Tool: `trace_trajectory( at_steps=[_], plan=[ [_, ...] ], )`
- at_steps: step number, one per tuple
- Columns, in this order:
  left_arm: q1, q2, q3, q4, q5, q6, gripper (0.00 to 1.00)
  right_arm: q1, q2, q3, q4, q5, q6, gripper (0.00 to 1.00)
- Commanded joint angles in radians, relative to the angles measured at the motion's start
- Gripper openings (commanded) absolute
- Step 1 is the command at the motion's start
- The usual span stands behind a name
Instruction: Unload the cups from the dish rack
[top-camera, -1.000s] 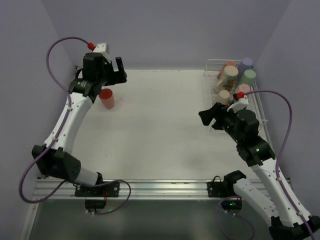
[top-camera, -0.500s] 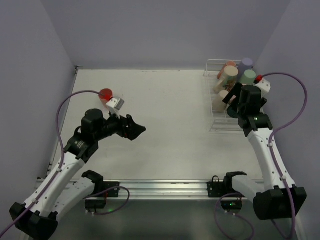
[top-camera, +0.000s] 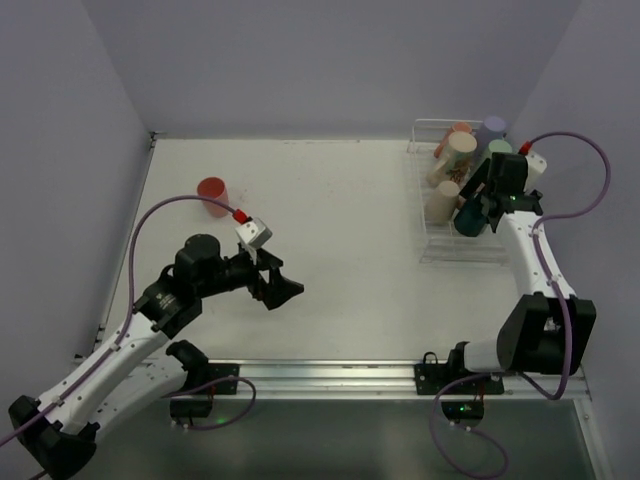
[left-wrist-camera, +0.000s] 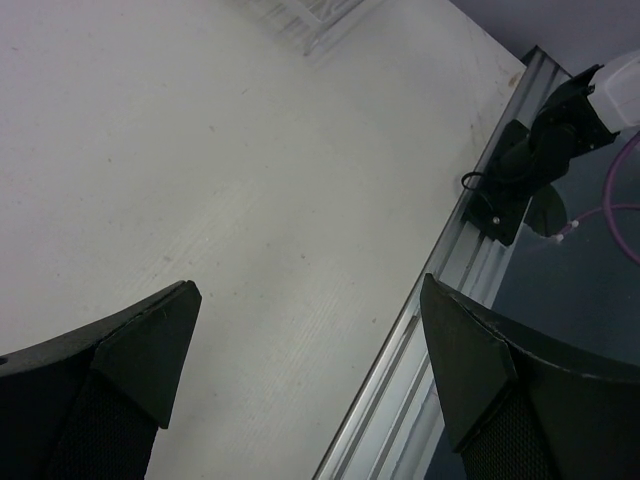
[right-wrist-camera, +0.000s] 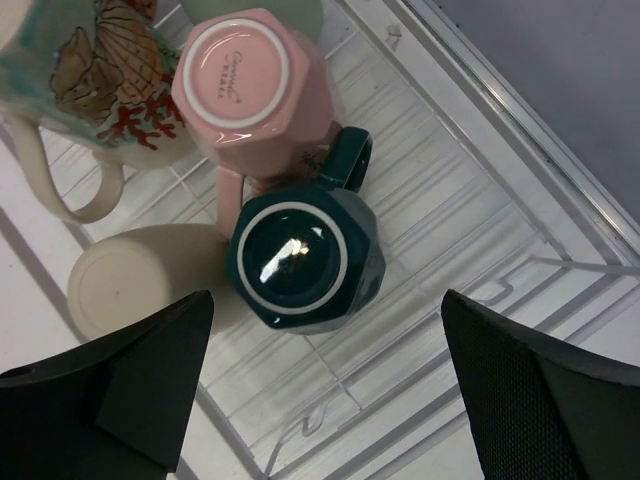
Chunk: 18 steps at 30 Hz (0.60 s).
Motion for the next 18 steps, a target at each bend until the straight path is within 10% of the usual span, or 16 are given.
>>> trace_trajectory(
  at_steps=[1, 18],
  plan=[
    [-0.039, 0.0, 0.014, 0.013, -0.031, 0.042, 1.0, -0.021, 0.054, 0.057, 0.034, 0.0, -0.023, 0.99],
    [-0.063, 0.04, 0.024, -0.007, -0.112, 0.049, 1.0, -0.038, 0.218, 0.1, 0.096, -0.094, -0.052, 0.95]
  ],
)
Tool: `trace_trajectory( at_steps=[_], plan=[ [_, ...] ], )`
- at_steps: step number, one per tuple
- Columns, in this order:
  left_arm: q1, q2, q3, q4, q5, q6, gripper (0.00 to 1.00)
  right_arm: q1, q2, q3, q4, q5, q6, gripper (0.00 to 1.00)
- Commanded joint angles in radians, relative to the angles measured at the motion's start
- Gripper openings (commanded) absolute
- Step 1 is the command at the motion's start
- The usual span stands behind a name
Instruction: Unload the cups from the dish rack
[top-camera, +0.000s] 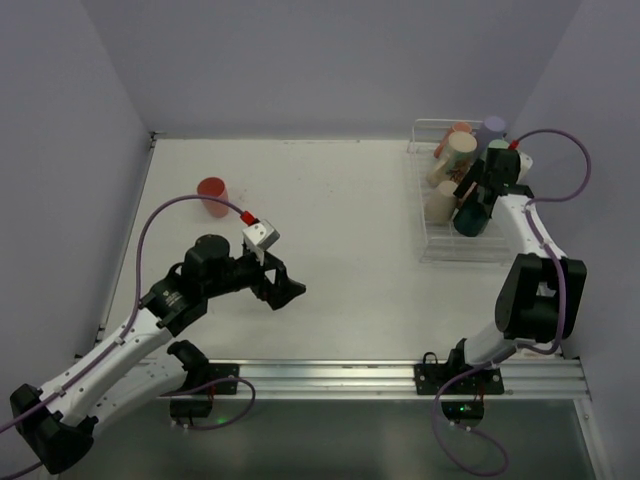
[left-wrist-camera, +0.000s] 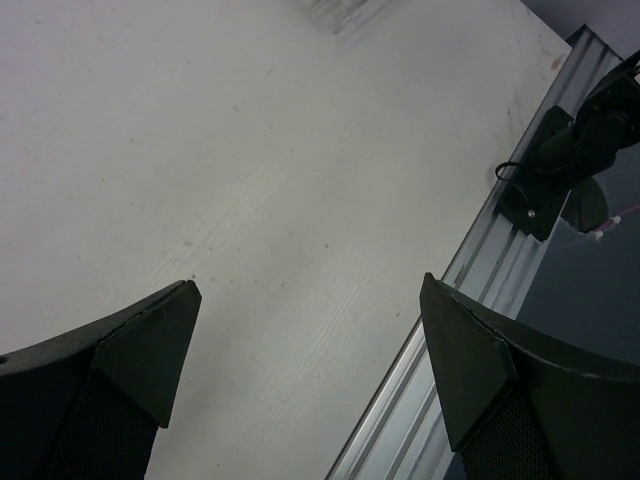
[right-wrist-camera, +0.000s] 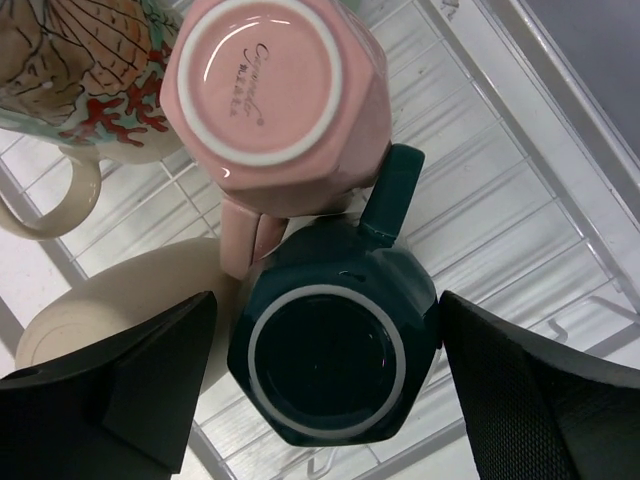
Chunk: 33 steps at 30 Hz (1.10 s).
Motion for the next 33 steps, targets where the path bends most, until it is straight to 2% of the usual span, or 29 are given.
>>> trace_trajectory(
  at_steps=[1, 5, 6, 7, 11, 21, 25, 28, 29, 33],
  plan=[
    [-0.005, 0.004, 0.024, 0.005, -0.024, 0.02, 1.0, -0.007, 0.01, 0.023, 0.043, 0.015, -0.007, 0.94],
    [-0.003, 0.009, 0.024, 0.008, -0.028, 0.018, 1.0, -0.008, -0.012, -0.011, 0.06, 0.019, -0.01, 0.84],
    [-0.002, 0.01, 0.024, 0.009, -0.027, 0.018, 1.0, -0.007, -0.016, -0.014, 0.058, 0.019, -0.011, 0.79],
    [0.001, 0.012, 0.024, 0.009, -0.025, 0.017, 1.0, -0.007, -0.026, -0.019, 0.06, 0.031, -0.01, 0.67],
    [0.007, 0.012, 0.024, 0.011, -0.025, 0.015, 1.0, -0.008, -0.088, -0.026, 0.069, 0.033, -0.007, 0.46],
    [0.015, 0.044, 0.04, 0.066, 0.062, -0.069, 1.0, -0.007, -0.351, -0.069, 0.067, 0.039, 0.03, 0.34],
    [0.017, 0.033, 0.067, 0.167, 0.096, -0.165, 1.0, -0.007, -0.436, -0.089, 0.061, 0.016, 0.055, 0.35],
    [0.015, 0.081, 0.093, 0.294, 0.157, -0.279, 1.0, -0.007, -0.512, -0.08, 0.054, -0.031, 0.075, 0.35],
    [0.017, 0.123, 0.098, 0.408, 0.174, -0.35, 1.0, -0.008, -0.528, -0.079, 0.054, -0.044, 0.082, 0.35],
    [0.004, 0.265, 0.126, 0.668, 0.214, -0.518, 1.0, -0.008, -0.568, -0.068, 0.047, -0.137, 0.113, 0.35]
  ],
)
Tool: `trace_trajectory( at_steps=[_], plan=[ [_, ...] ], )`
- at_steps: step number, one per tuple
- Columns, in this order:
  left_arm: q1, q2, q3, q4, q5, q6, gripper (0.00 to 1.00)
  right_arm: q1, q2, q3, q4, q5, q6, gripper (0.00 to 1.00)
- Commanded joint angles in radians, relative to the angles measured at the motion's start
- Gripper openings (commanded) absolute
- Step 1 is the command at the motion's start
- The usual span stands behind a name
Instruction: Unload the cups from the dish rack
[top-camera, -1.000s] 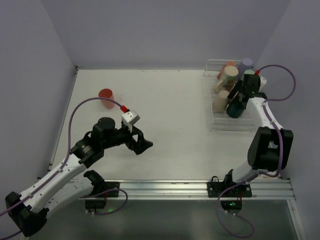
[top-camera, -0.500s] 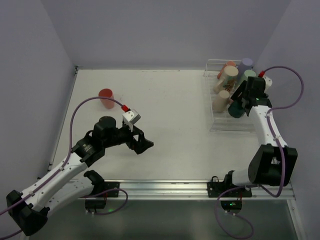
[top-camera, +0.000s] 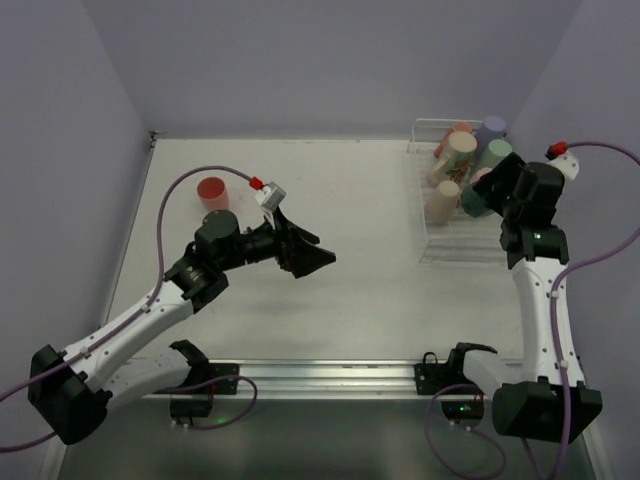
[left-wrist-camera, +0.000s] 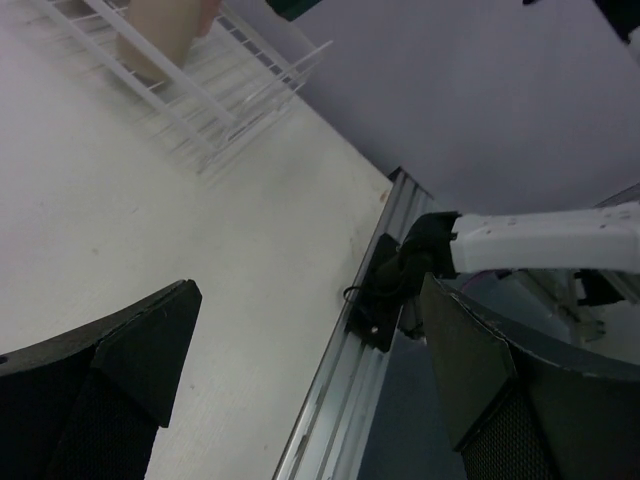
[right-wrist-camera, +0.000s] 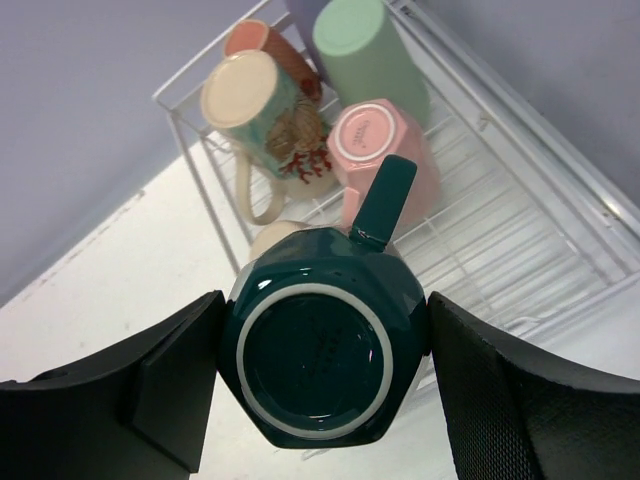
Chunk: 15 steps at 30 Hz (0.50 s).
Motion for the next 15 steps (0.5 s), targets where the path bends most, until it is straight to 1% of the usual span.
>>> trace_trajectory(
  at_steps=[1, 2, 4, 7, 8, 9, 10, 11, 13, 15],
  plan=[
    [-0.011, 0.12, 0.068, 0.33, 0.06, -0.203, 1.0, -0.003, -0.052, 0.025, 0.08, -0.126, 0.058, 0.35],
    [-0.014, 0.192, 0.083, 0.39, 0.056, -0.243, 1.0, -0.002, -0.053, 0.023, 0.082, -0.146, 0.075, 0.35],
    [-0.04, 0.267, 0.14, 0.455, 0.052, -0.269, 1.0, -0.005, -0.061, 0.012, 0.106, -0.192, 0.093, 0.35],
    [-0.077, 0.456, 0.237, 0.531, 0.031, -0.306, 0.99, -0.015, -0.075, -0.006, 0.147, -0.296, 0.152, 0.34],
    [-0.091, 0.493, 0.298, 0.548, 0.029, -0.318, 0.98, -0.019, -0.087, -0.012, 0.163, -0.363, 0.188, 0.32],
    [-0.097, 0.533, 0.329, 0.561, 0.035, -0.324, 0.98, -0.023, -0.092, -0.024, 0.175, -0.393, 0.21, 0.31],
    [-0.103, 0.605, 0.362, 0.576, 0.042, -0.329, 0.98, -0.025, -0.098, -0.032, 0.197, -0.418, 0.23, 0.3],
    [-0.115, 0.637, 0.427, 0.585, 0.043, -0.327, 0.97, -0.023, -0.113, -0.043, 0.21, -0.457, 0.263, 0.3],
    [-0.125, 0.726, 0.488, 0.585, 0.046, -0.332, 0.95, -0.026, -0.125, -0.069, 0.24, -0.496, 0.294, 0.31],
    [-0.132, 0.768, 0.548, 0.584, 0.033, -0.329, 0.94, -0.029, -0.138, -0.089, 0.253, -0.549, 0.313, 0.31]
  ],
)
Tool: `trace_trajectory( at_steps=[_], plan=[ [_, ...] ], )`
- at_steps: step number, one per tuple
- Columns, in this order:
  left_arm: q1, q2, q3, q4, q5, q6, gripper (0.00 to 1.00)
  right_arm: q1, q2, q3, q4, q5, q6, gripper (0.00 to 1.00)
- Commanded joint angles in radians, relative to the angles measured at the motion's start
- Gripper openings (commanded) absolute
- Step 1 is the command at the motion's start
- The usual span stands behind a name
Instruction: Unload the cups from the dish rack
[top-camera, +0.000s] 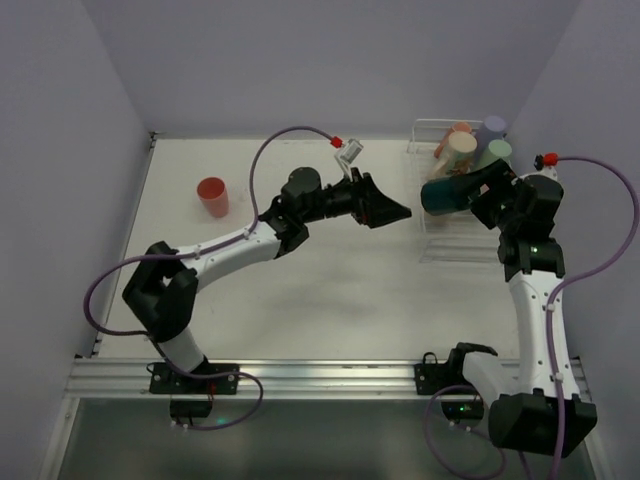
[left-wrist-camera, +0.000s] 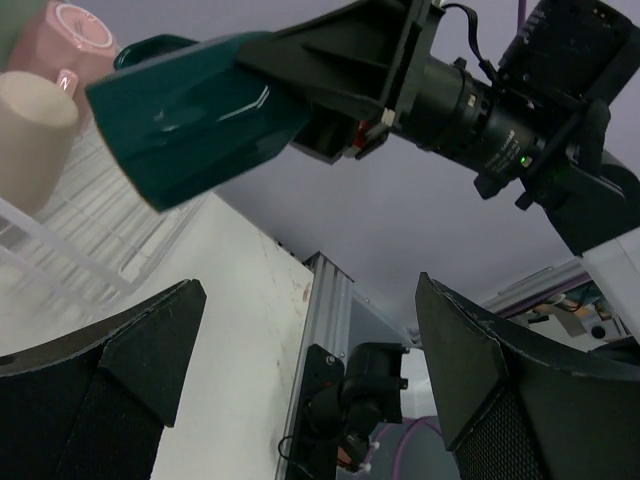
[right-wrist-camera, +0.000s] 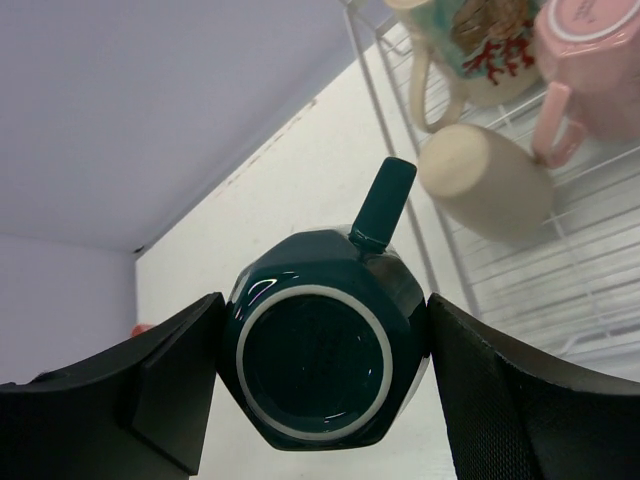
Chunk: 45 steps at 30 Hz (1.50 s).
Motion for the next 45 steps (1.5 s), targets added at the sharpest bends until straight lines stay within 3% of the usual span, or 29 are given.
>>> trace_trajectory(
  at_steps=[1, 9, 17, 28, 34, 45],
  plan=[
    [-0.014, 0.07, 0.106, 0.098, -0.003, -0.031, 0.93, -0.011, -0.063, -0.006, 0.198, -0.162, 0.114, 0.31],
    [-0.023, 0.115, 0.201, -0.02, -0.116, 0.04, 0.92, -0.031, -0.109, -0.041, 0.252, -0.213, 0.165, 0.28],
    [-0.033, 0.155, 0.248, -0.028, -0.136, 0.04, 0.92, -0.036, -0.114, -0.095, 0.372, -0.365, 0.278, 0.25],
    [-0.034, 0.111, 0.22, -0.074, -0.169, 0.084, 0.91, -0.041, -0.158, -0.112, 0.364, -0.293, 0.269, 0.23],
    [-0.032, 0.046, 0.183, -0.14, -0.264, 0.135, 0.91, -0.041, -0.177, -0.095, 0.356, -0.289, 0.257, 0.24],
    [-0.029, 0.154, 0.252, 0.026, -0.068, -0.009, 0.89, -0.041, -0.158, -0.127, 0.439, -0.418, 0.31, 0.25]
  ],
)
